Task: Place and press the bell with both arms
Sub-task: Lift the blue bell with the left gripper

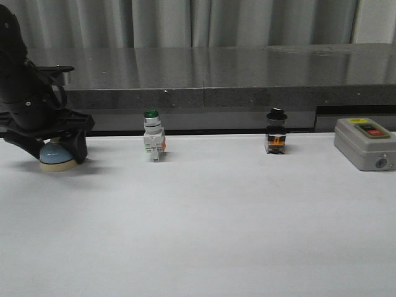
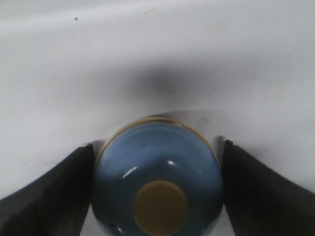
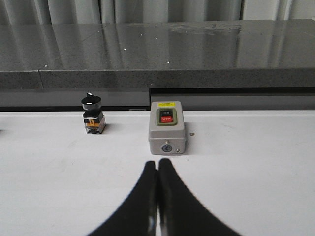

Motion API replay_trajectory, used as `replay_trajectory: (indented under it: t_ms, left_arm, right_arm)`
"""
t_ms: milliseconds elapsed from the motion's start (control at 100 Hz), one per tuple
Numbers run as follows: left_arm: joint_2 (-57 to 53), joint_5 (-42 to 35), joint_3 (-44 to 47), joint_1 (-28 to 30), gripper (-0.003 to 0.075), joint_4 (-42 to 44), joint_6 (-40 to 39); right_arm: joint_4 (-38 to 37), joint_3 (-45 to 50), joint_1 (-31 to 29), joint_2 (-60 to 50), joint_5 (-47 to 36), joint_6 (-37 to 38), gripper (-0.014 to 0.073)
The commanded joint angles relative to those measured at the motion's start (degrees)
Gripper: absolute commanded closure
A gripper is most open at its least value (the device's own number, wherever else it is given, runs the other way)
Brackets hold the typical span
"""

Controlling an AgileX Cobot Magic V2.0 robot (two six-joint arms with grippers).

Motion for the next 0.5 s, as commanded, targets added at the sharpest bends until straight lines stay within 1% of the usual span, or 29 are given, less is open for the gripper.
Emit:
replay_trajectory:
  t_ms: [0,20,70,120,210,280,490]
  left_arm:
    - [-2.56,-0.07,-1.57,-0.38,0.0449,-0.64,-0.06]
    - [-2.56,-0.08,-1.57,-0.38,0.0478,-0.6,-0.06]
    - [-2.67,0.09,-1.57,-0.38,0.0579,-0.51,-0.06]
    - [-3.11,0.3,-1.57,-0.38,0.0645,-0.51,-0.06]
    - [-4.54,0.3,-1.57,-0.38,0.0719,-0.51,-0.06]
    - [-6.34,0.3,-1.57,-0.38,0.0741,-0.51,-0.06]
    - [-14.31,2.07,-1.57,-0.38,0.074,-0.51,-0.06]
  right_arm:
    - [-0.5,-0.82,-0.31,-0.96,-4.8,-0.22,0.0654]
    - [-0.5,-0.82,-0.31,-0.96,-4.8,-0.22,0.0654]
    - [-0.5,-0.82,-0.31,-0.96,-4.8,-0.22,0.0654]
    - [-0.5,-0.82,-0.31,-0.96,-4.8,-0.22,0.0654]
    - [-0.5,-0.82,-0.31,-0.96,-4.8,-0.22,0.0654]
    - [-0.5,-0.82,-0.31,-0.96,-4.8,-0.22,0.0654]
    - [-0.5,-0.82,-0.31,-0.96,-4.8,-0.22,0.0654]
